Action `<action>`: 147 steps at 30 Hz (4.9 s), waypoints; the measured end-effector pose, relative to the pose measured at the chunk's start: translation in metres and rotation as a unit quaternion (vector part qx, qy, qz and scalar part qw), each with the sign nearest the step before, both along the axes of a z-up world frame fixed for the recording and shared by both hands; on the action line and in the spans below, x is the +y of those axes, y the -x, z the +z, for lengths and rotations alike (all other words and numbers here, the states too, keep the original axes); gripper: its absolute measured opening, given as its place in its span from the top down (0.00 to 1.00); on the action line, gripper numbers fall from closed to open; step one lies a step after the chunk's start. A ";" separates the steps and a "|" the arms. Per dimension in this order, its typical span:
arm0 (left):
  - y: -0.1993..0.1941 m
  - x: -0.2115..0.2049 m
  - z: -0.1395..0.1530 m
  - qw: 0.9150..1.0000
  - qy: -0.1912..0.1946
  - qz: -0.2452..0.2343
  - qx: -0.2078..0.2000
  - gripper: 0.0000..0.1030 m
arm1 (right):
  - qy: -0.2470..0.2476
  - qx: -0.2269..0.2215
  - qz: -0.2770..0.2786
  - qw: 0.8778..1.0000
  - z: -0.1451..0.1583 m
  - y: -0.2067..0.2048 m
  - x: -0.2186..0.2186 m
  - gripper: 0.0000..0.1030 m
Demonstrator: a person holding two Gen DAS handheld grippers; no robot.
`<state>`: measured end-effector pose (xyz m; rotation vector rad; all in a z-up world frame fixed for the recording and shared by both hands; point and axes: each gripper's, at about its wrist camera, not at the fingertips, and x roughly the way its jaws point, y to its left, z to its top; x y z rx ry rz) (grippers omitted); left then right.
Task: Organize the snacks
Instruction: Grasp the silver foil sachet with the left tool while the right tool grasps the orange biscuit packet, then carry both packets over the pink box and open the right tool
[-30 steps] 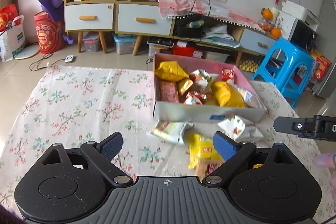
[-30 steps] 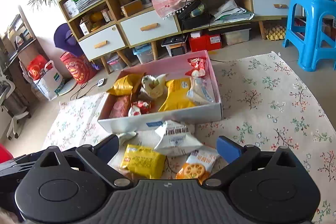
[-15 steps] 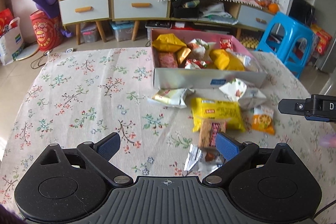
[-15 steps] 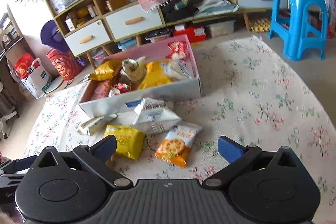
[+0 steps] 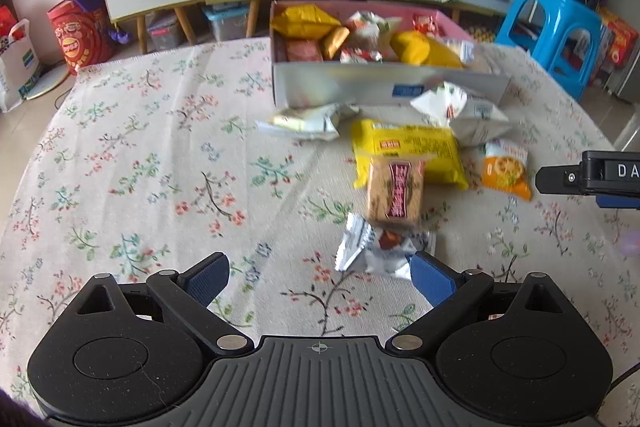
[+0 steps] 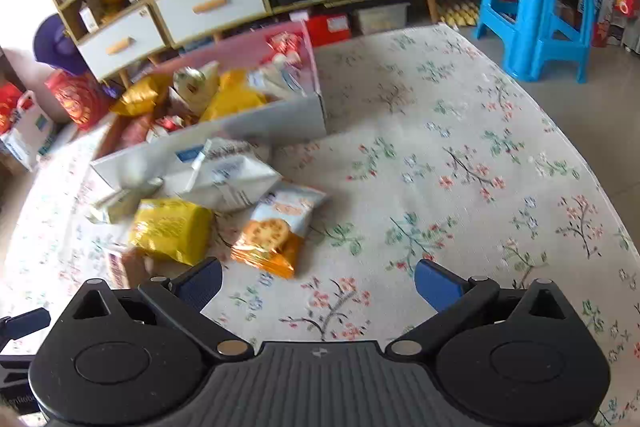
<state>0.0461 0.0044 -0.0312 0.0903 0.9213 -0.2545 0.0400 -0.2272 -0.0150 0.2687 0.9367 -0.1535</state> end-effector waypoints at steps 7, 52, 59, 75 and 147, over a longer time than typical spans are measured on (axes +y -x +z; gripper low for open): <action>0.000 -0.016 -0.010 0.999 -0.034 -0.007 0.010 0.05 | 0.007 0.028 -0.005 1.000 -0.008 -0.004 0.000 0.09; -0.017 -0.001 -0.004 0.999 0.025 -0.005 0.033 0.84 | 0.060 0.048 0.052 0.996 -0.010 -0.070 0.028 0.73; -0.022 0.013 -0.001 0.998 0.050 0.006 0.044 0.84 | 0.047 0.054 0.066 0.995 -0.009 -0.061 0.020 0.74; -0.021 0.021 0.014 0.997 0.075 0.015 0.034 0.84 | -0.014 0.054 0.068 0.996 0.009 -0.043 0.005 0.74; -0.155 -0.025 0.011 0.987 0.119 0.052 -0.089 0.69 | -0.170 -0.097 0.026 0.980 0.029 -0.142 0.005 0.53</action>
